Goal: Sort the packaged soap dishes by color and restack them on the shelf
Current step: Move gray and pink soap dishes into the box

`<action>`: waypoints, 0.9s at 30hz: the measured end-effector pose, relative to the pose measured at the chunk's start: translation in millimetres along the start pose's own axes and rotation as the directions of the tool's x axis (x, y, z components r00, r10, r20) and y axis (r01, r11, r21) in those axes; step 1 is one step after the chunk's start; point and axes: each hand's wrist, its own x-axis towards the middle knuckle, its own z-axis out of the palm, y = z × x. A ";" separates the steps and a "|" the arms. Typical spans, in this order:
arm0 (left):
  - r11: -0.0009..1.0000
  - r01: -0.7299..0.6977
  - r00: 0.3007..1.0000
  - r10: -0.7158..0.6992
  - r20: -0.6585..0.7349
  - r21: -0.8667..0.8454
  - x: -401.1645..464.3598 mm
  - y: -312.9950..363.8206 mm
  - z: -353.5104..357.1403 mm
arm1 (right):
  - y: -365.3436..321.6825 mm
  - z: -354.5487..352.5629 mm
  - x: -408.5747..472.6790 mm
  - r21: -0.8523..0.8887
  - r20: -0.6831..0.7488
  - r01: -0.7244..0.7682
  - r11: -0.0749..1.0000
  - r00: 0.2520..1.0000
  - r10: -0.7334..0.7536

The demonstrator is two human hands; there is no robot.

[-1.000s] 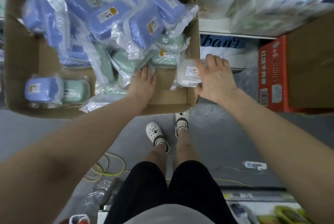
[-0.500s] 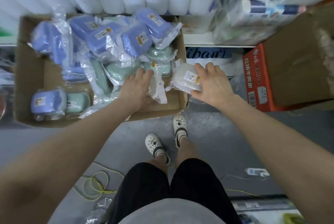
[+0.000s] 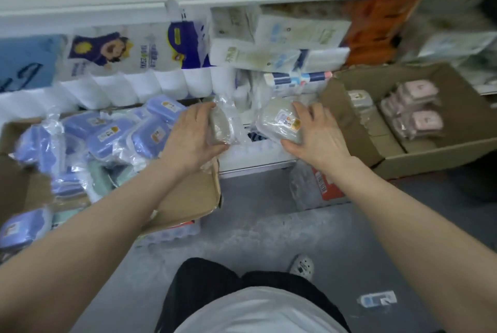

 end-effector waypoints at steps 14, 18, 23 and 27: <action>0.925 -0.376 0.926 0.377 -0.011 0.059 132.3 291.7 107.3 | 315.3 -71.5 -73.1 0.057 -0.183 -0.298 0.953 0.935 0.303; 0.898 -0.439 0.896 0.435 0.086 0.024 159.0 338.4 141.9 | 381.7 -64.6 -85.1 0.092 -0.151 -0.387 0.917 0.905 0.397; 0.849 -0.517 0.854 0.500 0.146 0.114 211.7 366.8 179.5 | 446.0 -41.2 -73.4 0.110 -0.127 -0.452 0.885 0.877 0.464; 0.813 -0.560 0.824 0.526 0.212 0.160 247.8 377.8 207.3 | 484.5 -26.0 -57.1 0.118 -0.063 -0.501 0.858 0.858 0.510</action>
